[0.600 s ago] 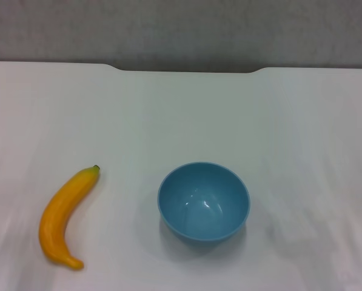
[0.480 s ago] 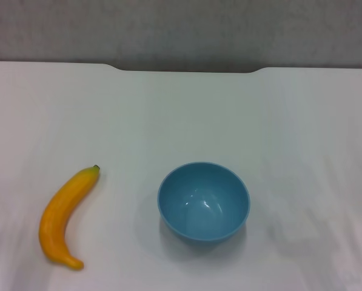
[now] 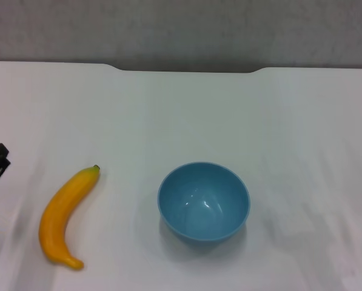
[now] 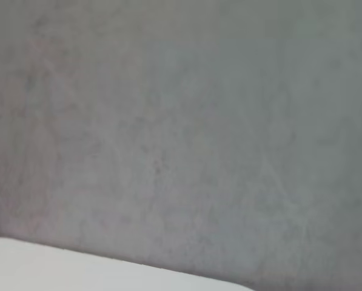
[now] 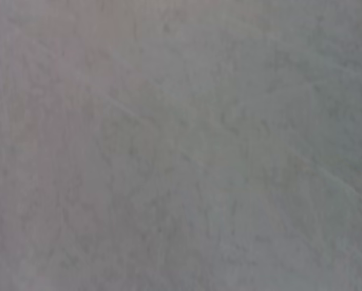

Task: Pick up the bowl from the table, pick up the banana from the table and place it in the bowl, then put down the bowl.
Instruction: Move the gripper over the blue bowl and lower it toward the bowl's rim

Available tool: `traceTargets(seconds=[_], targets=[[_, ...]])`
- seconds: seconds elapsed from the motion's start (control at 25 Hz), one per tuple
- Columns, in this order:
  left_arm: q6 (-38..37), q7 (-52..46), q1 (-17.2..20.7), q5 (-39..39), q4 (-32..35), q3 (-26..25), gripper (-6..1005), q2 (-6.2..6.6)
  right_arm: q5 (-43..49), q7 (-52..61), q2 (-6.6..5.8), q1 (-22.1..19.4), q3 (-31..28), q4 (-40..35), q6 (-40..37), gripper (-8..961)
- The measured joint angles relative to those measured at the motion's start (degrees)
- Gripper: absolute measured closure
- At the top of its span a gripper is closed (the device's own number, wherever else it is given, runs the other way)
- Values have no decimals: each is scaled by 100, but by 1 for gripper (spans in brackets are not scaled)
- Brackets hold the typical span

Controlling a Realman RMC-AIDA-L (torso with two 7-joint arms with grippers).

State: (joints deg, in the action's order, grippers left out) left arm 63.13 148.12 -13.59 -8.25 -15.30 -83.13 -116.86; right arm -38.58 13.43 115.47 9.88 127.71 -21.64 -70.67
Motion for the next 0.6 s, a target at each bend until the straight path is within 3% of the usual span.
traceTargets(seconds=[0.12, 0.6], targets=[[57, 355, 22, -104, -51, 9, 106, -76, 0, 3, 6, 46, -8, -15, 177, 240], [208, 431, 108, -225, -210, 0, 107, -16, 3, -10, -6, 119, -18, -68, 246, 240]])
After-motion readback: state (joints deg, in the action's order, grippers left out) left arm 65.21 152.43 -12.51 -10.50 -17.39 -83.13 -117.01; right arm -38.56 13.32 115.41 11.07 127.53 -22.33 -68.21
